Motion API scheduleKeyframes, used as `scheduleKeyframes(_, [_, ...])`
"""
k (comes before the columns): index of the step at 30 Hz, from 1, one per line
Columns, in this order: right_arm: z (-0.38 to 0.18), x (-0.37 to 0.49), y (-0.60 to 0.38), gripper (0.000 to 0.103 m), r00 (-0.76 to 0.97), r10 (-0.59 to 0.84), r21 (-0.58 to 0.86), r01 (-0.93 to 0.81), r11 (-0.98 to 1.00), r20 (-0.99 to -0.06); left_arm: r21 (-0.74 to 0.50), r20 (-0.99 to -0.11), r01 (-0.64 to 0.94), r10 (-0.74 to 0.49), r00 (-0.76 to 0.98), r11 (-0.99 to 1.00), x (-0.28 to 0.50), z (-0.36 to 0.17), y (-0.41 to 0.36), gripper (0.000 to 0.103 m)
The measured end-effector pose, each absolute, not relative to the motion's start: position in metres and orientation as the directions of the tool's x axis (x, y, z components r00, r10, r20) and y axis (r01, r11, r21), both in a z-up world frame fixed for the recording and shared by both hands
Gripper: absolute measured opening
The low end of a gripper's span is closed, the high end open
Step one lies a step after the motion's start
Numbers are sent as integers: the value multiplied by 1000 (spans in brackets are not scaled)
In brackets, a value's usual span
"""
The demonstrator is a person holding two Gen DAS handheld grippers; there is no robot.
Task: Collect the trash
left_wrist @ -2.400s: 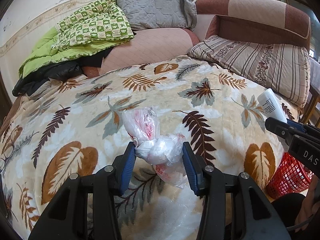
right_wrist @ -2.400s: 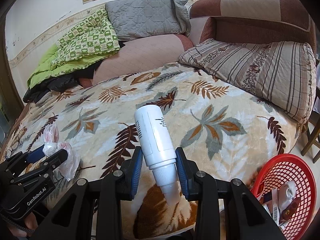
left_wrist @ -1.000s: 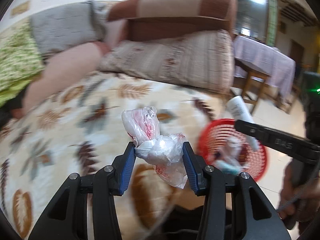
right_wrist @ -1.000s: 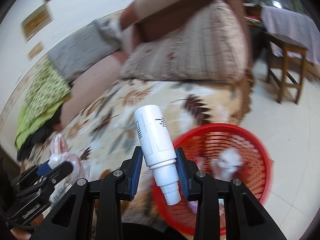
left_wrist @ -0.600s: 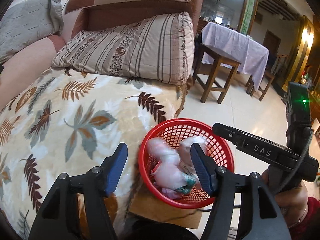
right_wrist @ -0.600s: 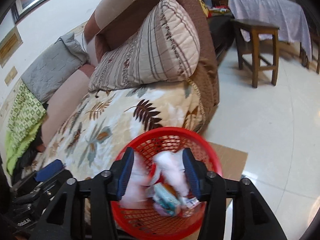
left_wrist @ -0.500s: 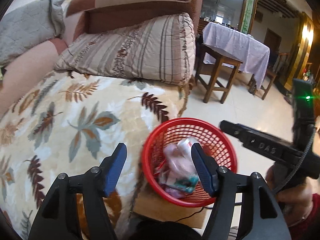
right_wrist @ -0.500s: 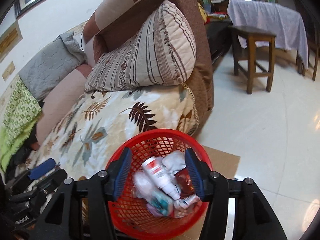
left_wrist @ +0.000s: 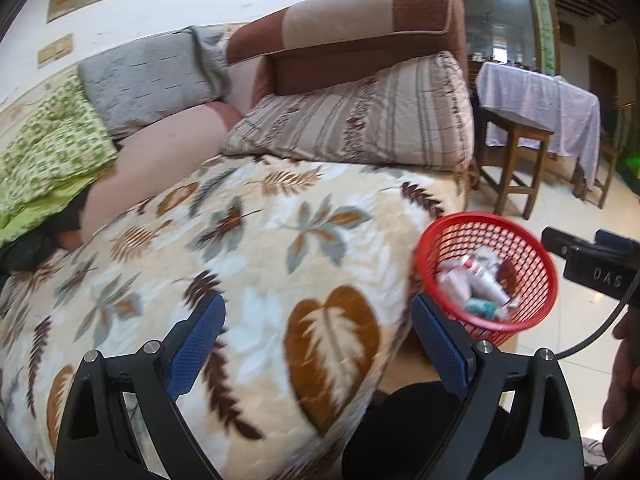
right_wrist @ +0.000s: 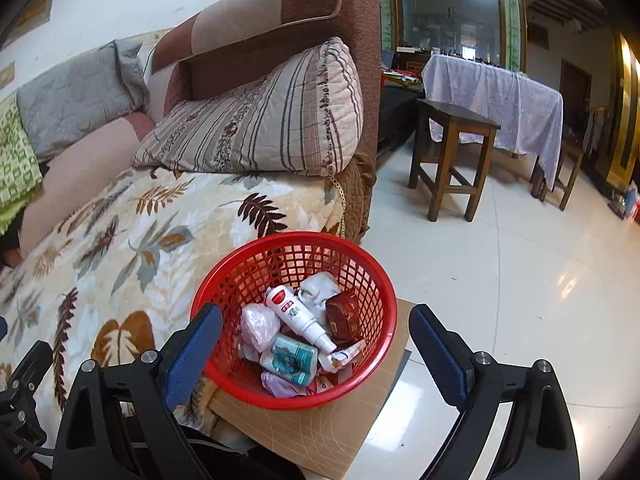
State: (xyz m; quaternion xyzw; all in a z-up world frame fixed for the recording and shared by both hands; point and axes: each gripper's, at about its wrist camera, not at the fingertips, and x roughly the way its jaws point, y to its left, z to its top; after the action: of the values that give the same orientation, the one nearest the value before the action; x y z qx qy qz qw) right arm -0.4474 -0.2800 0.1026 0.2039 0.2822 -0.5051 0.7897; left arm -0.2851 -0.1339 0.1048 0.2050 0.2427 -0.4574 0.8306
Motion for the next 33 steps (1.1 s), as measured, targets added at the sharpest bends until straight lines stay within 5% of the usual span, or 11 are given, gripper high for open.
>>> scheduleKeyframes(33, [103, -424, -258, 97, 345, -664, -20, 879, 477, -664, 124, -602, 835, -628, 493, 536, -275, 102, -114, 96])
